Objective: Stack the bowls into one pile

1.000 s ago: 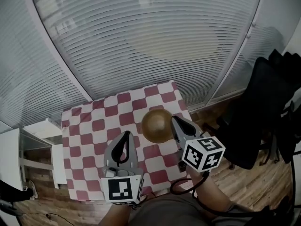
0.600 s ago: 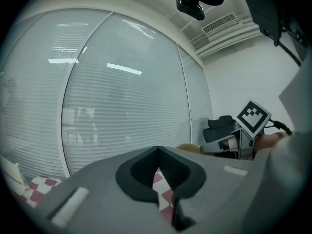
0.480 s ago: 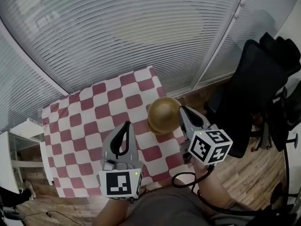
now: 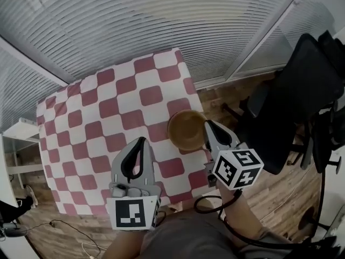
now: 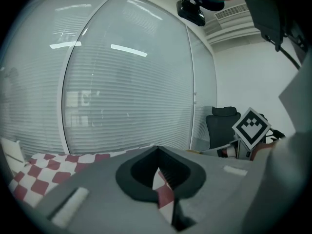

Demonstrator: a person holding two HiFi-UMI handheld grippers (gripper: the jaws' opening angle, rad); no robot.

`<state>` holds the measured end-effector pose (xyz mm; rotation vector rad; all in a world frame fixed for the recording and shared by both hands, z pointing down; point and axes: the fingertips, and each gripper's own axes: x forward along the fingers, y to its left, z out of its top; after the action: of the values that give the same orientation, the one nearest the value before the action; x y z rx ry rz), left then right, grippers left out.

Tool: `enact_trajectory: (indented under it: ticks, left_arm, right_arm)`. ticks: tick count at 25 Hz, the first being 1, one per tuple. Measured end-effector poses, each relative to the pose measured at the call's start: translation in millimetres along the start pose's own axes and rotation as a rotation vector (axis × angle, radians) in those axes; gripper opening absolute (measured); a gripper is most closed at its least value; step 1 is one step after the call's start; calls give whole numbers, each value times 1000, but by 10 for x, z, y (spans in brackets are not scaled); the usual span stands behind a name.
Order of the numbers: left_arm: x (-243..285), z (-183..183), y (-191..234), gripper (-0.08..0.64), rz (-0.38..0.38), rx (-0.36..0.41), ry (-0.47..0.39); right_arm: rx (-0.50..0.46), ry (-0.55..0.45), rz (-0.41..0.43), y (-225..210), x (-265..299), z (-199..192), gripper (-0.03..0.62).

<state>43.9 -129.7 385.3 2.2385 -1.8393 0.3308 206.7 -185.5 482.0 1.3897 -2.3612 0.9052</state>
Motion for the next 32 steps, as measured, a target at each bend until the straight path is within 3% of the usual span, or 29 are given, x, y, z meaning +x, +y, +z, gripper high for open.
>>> enact_trajectory:
  ticks: [13,20,27,32]
  left_arm:
    - [226,-334,71,0,11,-38,68]
    - [304,-354,90,0,9,-46,73]
    - [277,-210,111,0,7,-27,43]
    - [107,74,264,0,32,-3,-16]
  right_arm:
    - [-63,71,-40,-131,308,-313,43]
    - [-108,95,-37,-127,368,-356,87]
    - [-125,31,-50,-101,293,-134,100]
    - [-150,-58,-5,254,200,228,96]
